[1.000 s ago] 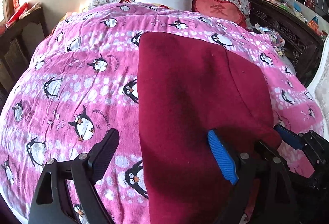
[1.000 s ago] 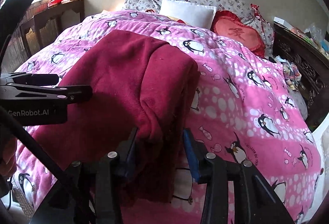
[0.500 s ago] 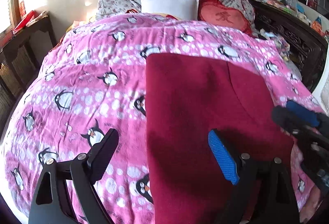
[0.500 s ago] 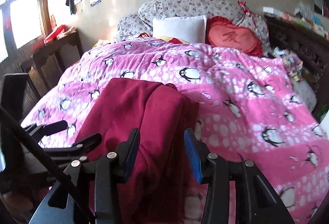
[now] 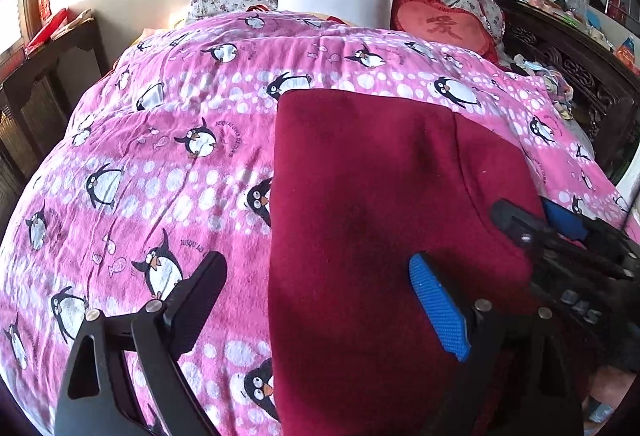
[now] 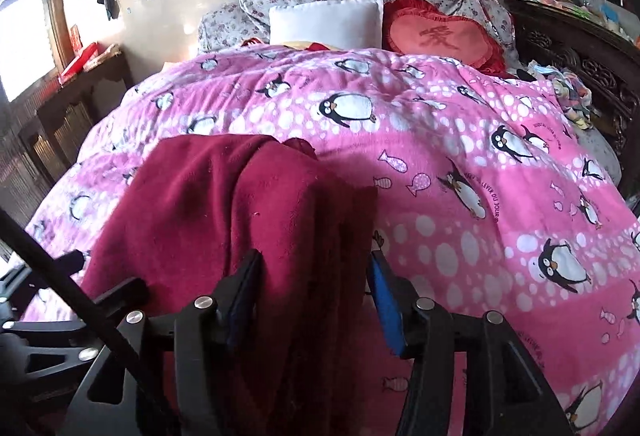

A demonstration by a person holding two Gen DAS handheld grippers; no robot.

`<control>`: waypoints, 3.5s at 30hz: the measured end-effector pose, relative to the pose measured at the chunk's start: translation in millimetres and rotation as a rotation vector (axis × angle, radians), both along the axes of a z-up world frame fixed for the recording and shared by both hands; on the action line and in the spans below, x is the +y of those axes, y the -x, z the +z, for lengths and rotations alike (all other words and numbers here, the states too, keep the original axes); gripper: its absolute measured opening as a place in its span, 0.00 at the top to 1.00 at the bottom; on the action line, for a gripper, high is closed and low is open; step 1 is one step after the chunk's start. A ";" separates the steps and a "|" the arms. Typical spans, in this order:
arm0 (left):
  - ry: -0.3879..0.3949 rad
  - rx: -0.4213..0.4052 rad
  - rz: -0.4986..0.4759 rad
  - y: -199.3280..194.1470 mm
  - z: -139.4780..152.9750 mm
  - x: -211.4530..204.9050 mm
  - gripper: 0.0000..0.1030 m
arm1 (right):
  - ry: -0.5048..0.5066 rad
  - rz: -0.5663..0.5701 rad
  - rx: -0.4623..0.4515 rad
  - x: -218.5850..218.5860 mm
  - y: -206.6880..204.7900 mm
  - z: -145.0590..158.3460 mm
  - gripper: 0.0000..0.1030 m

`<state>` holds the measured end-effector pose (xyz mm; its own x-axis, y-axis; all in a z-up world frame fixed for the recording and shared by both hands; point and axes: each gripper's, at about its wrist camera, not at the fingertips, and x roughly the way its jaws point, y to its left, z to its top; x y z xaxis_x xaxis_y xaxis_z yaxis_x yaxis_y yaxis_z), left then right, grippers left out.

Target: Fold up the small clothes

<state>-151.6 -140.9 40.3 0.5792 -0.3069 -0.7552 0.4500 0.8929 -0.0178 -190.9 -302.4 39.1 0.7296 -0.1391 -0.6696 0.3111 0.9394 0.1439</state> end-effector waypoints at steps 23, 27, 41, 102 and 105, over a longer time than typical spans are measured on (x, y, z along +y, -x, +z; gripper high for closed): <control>0.032 -0.050 0.083 28.5 16.6 27.6 0.08 | 0.101 -0.017 -0.102 45.3 80.7 38.5 0.33; 0.032 -0.067 0.091 33.2 21.0 33.5 0.08 | 0.105 -0.018 -0.105 50.9 81.4 41.3 0.28; 0.040 -0.097 0.071 41.3 29.4 36.9 0.08 | 0.091 -0.031 -0.102 47.2 78.1 38.0 0.16; 0.000 -0.122 0.045 27.8 21.9 19.2 0.08 | 0.109 -0.087 -0.050 28.4 63.0 34.1 0.11; 0.000 -0.121 0.042 26.9 22.0 19.5 0.08 | 0.111 -0.082 -0.049 28.5 61.9 34.0 0.11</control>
<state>-178.6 -121.4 62.3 0.6786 -0.2804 -0.6789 0.4113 0.9108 0.0348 -252.9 -273.9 73.1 0.7442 -0.2703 -0.6109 0.3822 0.9223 0.0575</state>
